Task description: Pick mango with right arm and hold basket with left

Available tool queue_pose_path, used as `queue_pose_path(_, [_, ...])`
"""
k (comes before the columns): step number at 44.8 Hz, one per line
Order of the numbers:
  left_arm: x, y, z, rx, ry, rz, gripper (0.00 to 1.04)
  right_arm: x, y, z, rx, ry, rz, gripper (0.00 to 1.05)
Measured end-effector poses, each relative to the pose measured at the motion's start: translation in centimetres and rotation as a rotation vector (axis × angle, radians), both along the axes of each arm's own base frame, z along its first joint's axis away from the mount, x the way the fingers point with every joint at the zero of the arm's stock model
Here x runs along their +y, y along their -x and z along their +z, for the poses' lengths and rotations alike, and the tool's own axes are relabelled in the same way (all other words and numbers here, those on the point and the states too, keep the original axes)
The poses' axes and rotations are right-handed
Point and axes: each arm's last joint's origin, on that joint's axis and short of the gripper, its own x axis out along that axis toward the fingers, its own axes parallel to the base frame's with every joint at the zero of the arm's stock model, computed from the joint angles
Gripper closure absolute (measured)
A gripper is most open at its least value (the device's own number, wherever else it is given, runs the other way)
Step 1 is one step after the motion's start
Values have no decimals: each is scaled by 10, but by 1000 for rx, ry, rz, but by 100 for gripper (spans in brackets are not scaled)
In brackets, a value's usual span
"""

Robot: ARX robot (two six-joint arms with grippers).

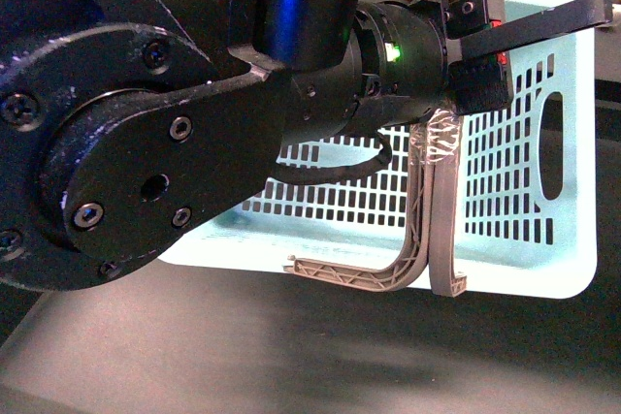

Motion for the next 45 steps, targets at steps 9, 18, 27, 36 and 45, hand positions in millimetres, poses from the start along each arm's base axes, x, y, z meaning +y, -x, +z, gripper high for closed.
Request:
queue_pose_path(9, [0,0,0,0,0,0,90,0,0,0,0,0,0,8])
queue_pose_path(18, [0,0,0,0,0,-1,90,0,0,-1,27,-6,-35,8])
queue_pose_path(27, [0,0,0,-5,-2,-2,90,-16,-20,-7,218,12,-302,8])
queue_pose_path(36, [0,0,0,-6,-3,-1,90,-38,-46,-20,261,-21,-329,8])
queue_pose_path(45, [0,0,0,-7,-3,-1,90,-64,-76,-50,351,-29,-401,8])
